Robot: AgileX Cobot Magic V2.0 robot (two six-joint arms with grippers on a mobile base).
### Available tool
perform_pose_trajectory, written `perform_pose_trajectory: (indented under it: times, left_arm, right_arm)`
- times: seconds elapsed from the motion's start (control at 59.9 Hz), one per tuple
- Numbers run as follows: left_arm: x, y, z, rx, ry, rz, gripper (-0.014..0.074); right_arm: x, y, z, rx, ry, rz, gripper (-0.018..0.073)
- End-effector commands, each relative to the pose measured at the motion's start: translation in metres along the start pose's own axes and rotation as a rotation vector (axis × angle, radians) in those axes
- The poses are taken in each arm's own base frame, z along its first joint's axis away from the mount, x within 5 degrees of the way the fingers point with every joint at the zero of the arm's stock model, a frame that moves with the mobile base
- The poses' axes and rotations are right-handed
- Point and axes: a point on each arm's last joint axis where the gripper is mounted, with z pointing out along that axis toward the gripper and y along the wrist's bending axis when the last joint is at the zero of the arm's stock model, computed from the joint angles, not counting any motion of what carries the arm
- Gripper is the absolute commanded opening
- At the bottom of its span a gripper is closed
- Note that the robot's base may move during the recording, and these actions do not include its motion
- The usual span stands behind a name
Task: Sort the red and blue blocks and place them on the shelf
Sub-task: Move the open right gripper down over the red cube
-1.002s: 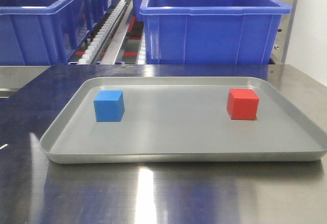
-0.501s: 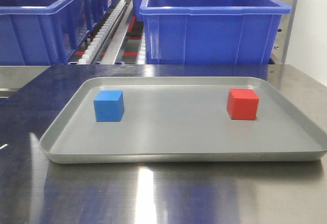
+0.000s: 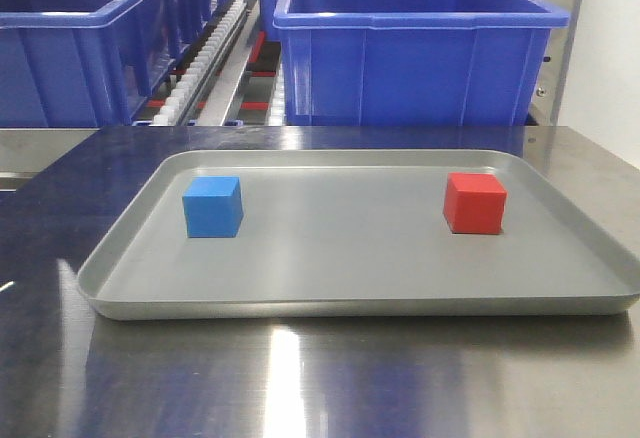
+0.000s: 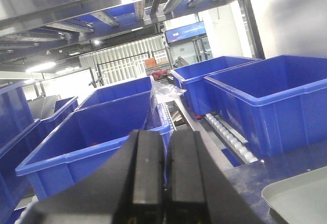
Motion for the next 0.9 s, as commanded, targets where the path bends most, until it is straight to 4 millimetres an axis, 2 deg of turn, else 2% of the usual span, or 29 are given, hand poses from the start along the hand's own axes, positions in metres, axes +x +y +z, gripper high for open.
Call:
perform_pose_trajectory:
  times: [0.0, 0.217, 0.267, 0.368, 0.418, 0.485, 0.685, 0.885]
  left_arm:
    - [0.005, -0.004, -0.003, 0.023, -0.045, -0.033, 0.0125]
    - [0.005, -0.004, -0.003, 0.023, -0.045, -0.033, 0.0125]
    - [0.005, -0.004, -0.003, 0.023, -0.045, -0.033, 0.0125]
    - [0.005, -0.004, -0.003, 0.023, -0.045, -0.033, 0.0125]
    - [0.005, -0.004, -0.003, 0.023, -0.045, -0.033, 0.0125]
    - [0.005, -0.004, -0.003, 0.023, -0.045, -0.033, 0.0125]
    - [0.005, -0.004, -0.003, 0.023, -0.045, -0.033, 0.0125]
    - [0.005, -0.004, -0.003, 0.023, -0.045, -0.033, 0.0125]
  right_arm:
    - [-0.018, 0.004, 0.012, -0.027, 0.006, 0.036, 0.0059]
    - [-0.016, 0.011, 0.061, -0.059, 0.19, 0.051, 0.0063]
    - [-0.014, 0.014, 0.07, -0.068, 0.214, 0.044, 0.0097]
    - [-0.009, 0.021, 0.084, -0.082, 0.253, 0.027, 0.0293]
    - [-0.006, 0.025, 0.09, -0.089, 0.264, 0.019, 0.0426]
    - [-0.003, 0.028, 0.096, -0.096, 0.271, 0.01, 0.051]
    - [0.001, 0.034, 0.109, -0.102, 0.281, -0.002, 0.0487]
    - [-0.006, 0.036, 0.121, -0.104, 0.303, -0.006, 0.0487]
